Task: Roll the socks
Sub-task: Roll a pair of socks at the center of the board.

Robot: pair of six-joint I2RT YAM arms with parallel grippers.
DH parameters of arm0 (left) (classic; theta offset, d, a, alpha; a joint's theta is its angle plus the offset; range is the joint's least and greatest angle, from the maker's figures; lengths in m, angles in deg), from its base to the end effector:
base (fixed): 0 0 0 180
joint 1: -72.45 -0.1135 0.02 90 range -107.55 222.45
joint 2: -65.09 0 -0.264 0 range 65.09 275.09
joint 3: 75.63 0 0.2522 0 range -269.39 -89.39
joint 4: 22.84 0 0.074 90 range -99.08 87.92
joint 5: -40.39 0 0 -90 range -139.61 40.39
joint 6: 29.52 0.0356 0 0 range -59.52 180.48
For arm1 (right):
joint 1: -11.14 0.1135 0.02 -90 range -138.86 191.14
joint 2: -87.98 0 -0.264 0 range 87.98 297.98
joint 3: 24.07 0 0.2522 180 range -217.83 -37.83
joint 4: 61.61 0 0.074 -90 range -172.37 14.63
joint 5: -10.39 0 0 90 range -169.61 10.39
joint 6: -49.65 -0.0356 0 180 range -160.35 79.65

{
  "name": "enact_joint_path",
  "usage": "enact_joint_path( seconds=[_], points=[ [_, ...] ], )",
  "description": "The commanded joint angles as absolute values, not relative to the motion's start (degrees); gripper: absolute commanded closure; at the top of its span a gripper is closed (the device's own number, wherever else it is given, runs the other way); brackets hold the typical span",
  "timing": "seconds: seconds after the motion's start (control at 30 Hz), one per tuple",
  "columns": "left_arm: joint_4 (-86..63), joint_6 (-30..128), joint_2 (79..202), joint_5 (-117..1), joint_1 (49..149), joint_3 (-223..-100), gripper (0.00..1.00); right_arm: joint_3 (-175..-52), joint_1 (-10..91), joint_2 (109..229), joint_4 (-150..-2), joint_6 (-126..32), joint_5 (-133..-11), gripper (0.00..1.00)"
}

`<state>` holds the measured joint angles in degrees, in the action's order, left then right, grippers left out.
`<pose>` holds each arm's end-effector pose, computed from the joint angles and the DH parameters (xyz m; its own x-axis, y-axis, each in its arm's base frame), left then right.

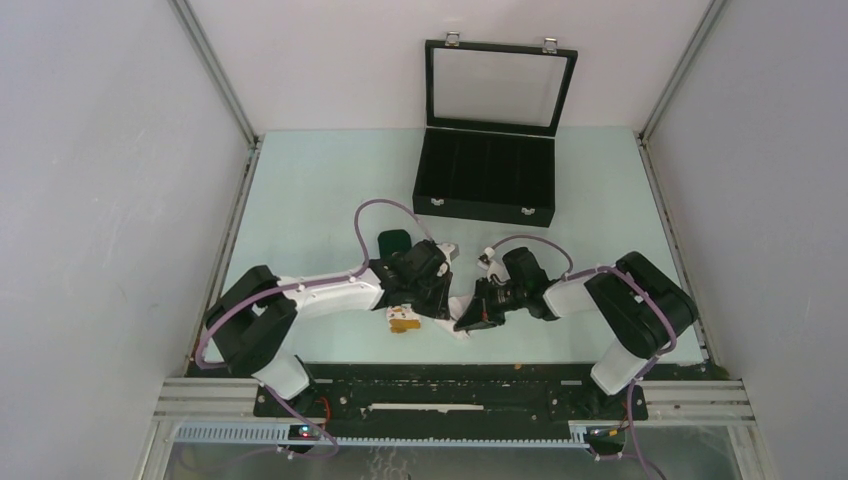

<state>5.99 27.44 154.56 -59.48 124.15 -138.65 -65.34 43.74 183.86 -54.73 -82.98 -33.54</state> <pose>0.1845 -0.2435 0.1755 -0.8816 0.2496 -0.4006 0.4211 0.7993 -0.4287 0.2048 0.1614 0.0975 -0.9882 -0.0742 -0.1339 -0.1531 0.5080 0.8476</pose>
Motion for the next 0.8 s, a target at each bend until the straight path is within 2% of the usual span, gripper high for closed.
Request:
enact_joint_path(
  seconds=[0.0,0.2,0.37,0.53,0.77],
  points=[
    [4.1,27.2,155.4,-60.6,124.7,-136.4,1.0,-63.0,43.5,182.9,-62.3,-81.4,-44.7,0.93],
    [3.4,27.3,156.6,-60.3,125.4,-135.2,1.0,-63.5,43.8,179.0,-64.0,-81.7,-47.9,0.84],
    [3.2,27.5,157.2,-59.9,125.7,-134.8,1.0,-64.3,45.1,174.8,-66.1,-80.5,-51.1,0.68],
    [2.8,27.5,157.7,-59.9,125.9,-134.6,1.0,-64.6,46.9,167.4,-67.6,-79.3,-55.6,0.58],
    [2.4,27.4,157.7,-59.9,126.1,-134.5,1.0,-65.9,52.1,152.7,-73.0,-70.0,-67.4,0.55]
  ],
)
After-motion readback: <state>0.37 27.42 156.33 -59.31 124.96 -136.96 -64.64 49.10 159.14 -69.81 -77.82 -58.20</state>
